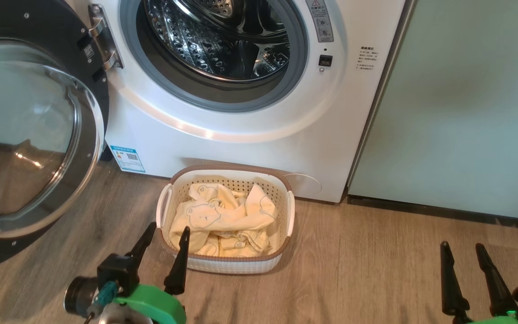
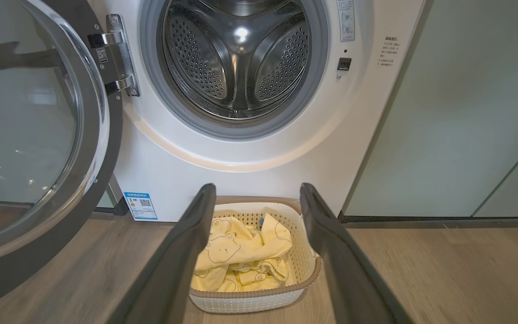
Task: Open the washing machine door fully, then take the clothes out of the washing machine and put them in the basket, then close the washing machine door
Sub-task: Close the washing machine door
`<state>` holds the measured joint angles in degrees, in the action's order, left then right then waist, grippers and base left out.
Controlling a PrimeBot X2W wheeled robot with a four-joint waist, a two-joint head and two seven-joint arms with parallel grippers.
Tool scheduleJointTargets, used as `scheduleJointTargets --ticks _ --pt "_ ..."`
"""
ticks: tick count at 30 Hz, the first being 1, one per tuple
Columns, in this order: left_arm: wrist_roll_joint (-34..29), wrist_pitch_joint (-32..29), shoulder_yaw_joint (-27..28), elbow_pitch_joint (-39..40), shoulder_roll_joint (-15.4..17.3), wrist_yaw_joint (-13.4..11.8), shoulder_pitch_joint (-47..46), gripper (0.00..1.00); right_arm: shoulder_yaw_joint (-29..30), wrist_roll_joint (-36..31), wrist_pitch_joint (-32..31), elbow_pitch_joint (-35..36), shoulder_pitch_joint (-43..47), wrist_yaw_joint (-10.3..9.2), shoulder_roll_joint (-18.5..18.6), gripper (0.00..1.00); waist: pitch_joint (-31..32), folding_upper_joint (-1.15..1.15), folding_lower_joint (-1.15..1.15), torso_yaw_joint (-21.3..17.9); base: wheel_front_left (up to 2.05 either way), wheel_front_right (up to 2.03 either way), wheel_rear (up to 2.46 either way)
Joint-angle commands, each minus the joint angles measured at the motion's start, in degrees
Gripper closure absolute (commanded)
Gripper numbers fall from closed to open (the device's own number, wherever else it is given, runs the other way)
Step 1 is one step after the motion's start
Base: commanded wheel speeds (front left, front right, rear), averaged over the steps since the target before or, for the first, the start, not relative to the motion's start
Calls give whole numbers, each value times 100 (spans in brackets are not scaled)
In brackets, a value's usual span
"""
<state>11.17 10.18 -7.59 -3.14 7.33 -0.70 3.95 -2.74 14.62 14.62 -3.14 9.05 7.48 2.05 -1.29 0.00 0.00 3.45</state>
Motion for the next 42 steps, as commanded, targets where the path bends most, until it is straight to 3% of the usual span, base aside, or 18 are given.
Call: scheduleJointTargets --ticks 1,14,32,42 --pt "19 63 166 160 77 -47 -340 0 -98 -26 38 172 -244 1 83 0 -1 0 0 8 0 0 0" --pt "16 43 64 171 116 -62 -400 0 -49 -41 38 201 -197 1 83 0 8 0 0 244 0 0 0" --pt "69 -16 91 231 222 -190 -329 0 -119 23 38 162 -107 1 83 0 186 0 0 2068 0 0 0" --pt "112 -71 113 378 289 -256 -231 0 -214 73 38 106 -138 1 83 0 206 0 0 2562 0 0 0"
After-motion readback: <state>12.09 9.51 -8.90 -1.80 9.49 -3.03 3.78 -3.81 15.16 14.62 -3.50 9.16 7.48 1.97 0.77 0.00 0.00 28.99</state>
